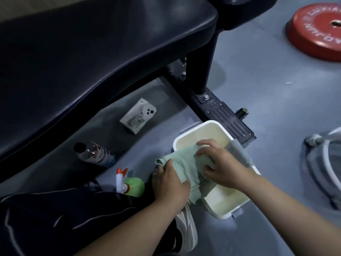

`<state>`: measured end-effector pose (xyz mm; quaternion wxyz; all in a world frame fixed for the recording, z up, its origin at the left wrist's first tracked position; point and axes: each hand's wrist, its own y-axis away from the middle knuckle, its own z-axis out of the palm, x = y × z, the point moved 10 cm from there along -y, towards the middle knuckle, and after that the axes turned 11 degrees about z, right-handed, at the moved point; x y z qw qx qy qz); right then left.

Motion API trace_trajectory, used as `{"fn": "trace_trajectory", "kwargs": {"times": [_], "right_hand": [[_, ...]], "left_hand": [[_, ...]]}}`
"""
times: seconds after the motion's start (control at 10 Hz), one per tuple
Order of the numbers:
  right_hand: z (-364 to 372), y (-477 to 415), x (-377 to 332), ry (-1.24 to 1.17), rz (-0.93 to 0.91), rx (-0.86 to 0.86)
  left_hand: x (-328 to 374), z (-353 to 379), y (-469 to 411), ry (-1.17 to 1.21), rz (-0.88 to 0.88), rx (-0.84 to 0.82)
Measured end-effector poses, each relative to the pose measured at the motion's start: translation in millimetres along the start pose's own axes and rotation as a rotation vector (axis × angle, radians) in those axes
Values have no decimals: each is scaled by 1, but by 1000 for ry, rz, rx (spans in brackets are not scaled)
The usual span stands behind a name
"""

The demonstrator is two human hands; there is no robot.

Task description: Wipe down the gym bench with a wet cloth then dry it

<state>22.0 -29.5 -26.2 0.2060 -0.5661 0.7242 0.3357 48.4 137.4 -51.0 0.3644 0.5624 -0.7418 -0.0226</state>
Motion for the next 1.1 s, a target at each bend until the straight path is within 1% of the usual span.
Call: {"fn": "trace_trajectory", "kwargs": {"times": [0.1,0.3,0.4,0.5,0.6,0.7,0.8,0.9,1.0,1.1], "right_hand": [[15,-3,16,-50,8,27],[39,-4,36,-100,85,-13],[46,-6,37,-53,83,3],[54,-8,28,83,-10,15],[59,-9,24,71,-27,-25],[61,-9,20,-30,-28,-106],[64,-9,20,-29,-2,-166],[61,-9,21,30,25,-135],[40,-7,19,56,67,-55],[13,-1,10,47,67,46]], "left_hand": [[-10,7,-9,7,4,-28],[-16,22,-19,-6,32,-94],[-16,30,-23,-24,55,-138],[-13,37,-25,-160,112,-177],[-5,38,-26,-330,203,-188],[-1,41,-26,-357,271,-210],[2,41,-27,-364,306,-228],[4,33,-29,-407,320,-224],[1,12,-34,-360,247,-206],[6,-18,-34,-220,198,-203]]}}
